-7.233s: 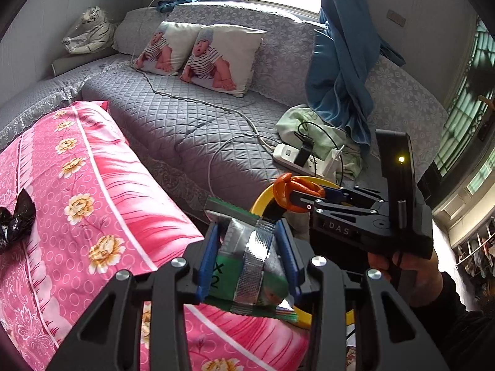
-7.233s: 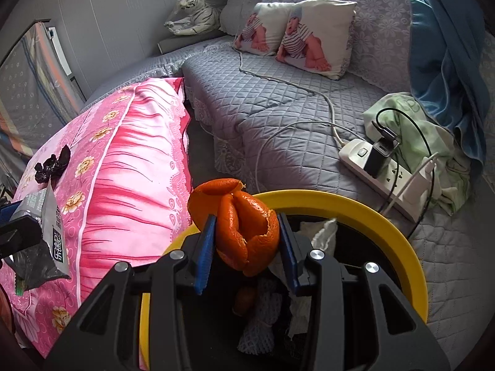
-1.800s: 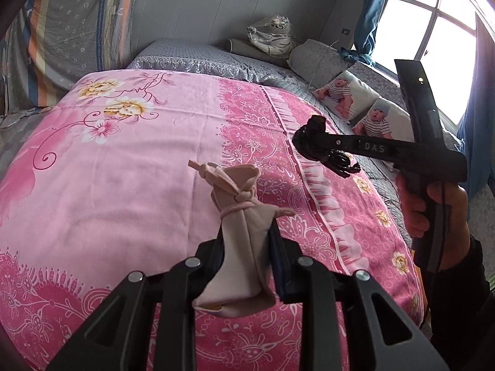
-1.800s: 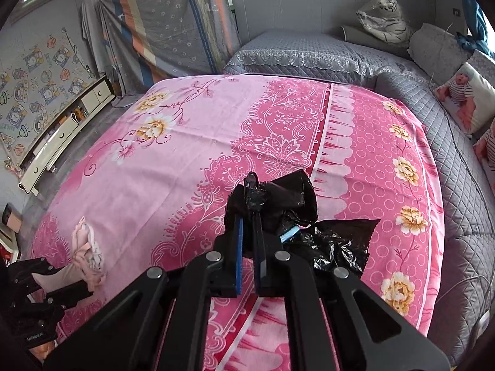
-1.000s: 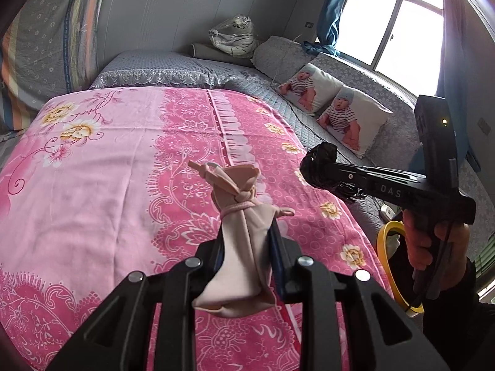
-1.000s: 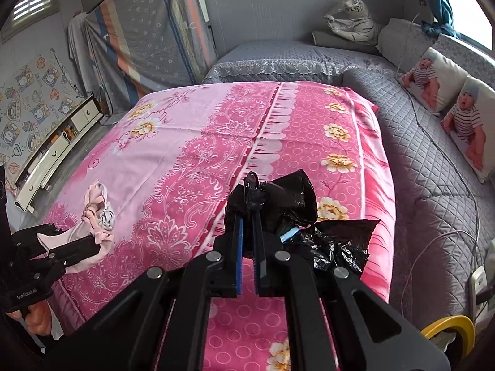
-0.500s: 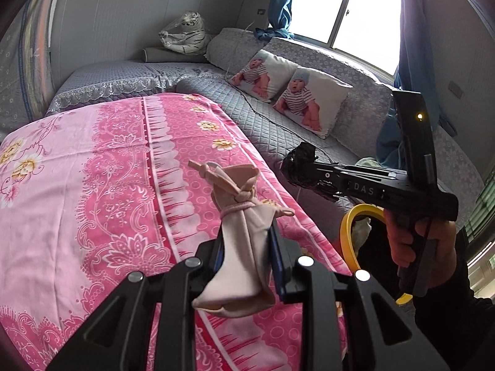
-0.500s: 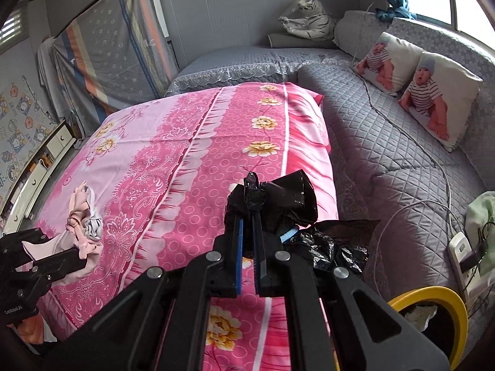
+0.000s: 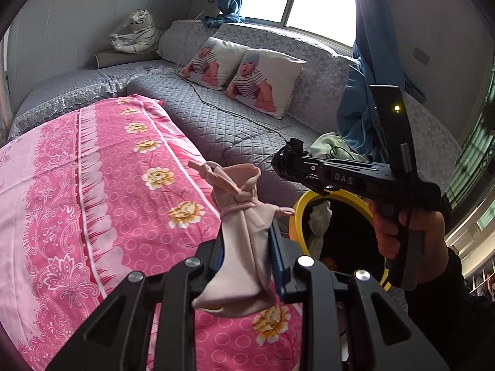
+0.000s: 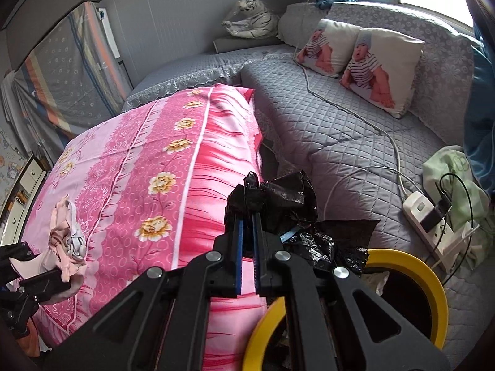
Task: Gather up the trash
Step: 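Carry the pink cloth bag and black plastic bag over the yellow bin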
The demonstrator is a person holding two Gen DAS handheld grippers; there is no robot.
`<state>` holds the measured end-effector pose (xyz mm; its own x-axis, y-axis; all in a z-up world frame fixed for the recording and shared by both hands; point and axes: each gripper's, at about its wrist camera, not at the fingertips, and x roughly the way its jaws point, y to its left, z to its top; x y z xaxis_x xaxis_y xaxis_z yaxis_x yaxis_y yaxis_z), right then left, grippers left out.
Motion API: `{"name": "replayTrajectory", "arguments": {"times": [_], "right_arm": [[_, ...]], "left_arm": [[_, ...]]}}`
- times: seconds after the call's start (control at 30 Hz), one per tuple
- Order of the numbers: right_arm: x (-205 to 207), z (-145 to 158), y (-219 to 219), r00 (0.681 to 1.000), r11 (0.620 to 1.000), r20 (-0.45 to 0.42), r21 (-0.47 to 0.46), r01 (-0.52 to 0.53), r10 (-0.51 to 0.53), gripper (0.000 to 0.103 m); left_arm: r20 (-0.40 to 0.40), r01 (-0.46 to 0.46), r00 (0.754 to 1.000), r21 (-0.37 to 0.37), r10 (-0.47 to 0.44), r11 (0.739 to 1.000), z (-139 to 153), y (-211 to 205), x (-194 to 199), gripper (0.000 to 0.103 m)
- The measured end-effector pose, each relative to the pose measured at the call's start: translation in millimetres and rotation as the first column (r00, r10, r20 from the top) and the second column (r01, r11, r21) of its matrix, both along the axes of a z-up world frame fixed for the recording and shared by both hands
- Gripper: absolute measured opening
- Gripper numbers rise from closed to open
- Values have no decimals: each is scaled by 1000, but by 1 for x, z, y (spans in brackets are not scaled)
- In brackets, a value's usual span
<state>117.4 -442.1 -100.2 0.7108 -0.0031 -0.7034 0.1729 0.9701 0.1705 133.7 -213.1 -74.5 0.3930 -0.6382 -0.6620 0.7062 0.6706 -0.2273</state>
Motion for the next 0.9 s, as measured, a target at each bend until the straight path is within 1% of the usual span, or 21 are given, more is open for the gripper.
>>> {"name": "replayTrajectory", "arguments": {"times": [0.33, 0.47, 0.6, 0.73, 0.9], "right_arm": [[-41, -17, -53, 992, 992, -18, 25, 126, -126, 5], [-53, -25, -70, 985, 985, -30, 35, 169, -168, 5], [-63, -32, -86, 977, 977, -43, 47, 209, -207, 5], [-72, -39, -99, 970, 969, -61, 58, 240, -237, 5], [-81, -48, -112, 962, 961, -83, 76, 265, -259, 5]], "left_arm": [[-3, 114, 993, 16, -114, 993, -8, -55, -21, 23], [10, 151, 988, 30, -151, 988, -11, -74, -27, 24], [7, 195, 981, 45, -196, 980, -18, -97, -34, 24], [-44, 248, 968, 51, -246, 967, -28, -120, -37, 23], [-65, 287, 957, 56, -283, 956, -39, -143, -42, 24]]}}
